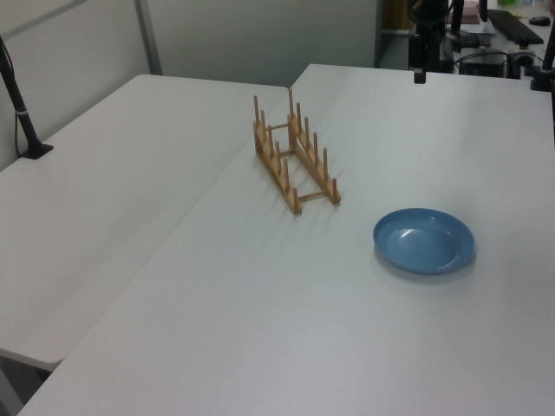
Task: Place plate in plate rack
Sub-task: 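Move the open gripper toward the light blue plate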
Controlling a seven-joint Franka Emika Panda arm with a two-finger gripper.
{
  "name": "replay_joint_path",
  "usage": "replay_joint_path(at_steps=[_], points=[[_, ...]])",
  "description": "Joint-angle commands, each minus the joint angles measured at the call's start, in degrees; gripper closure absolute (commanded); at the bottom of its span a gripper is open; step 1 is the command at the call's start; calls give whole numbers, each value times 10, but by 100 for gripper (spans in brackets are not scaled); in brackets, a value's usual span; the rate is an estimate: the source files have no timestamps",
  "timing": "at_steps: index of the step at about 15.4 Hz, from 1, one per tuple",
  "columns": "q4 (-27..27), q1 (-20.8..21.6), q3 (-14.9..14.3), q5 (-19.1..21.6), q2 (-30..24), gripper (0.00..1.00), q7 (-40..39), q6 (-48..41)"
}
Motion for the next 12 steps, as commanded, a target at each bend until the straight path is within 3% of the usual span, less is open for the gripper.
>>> replay_joint_path(at_steps=[1, 12], points=[[-23, -13, -1, 22, -3, 0, -107, 15], [-50, -8, 2, 24, -7, 0, -141, 24]])
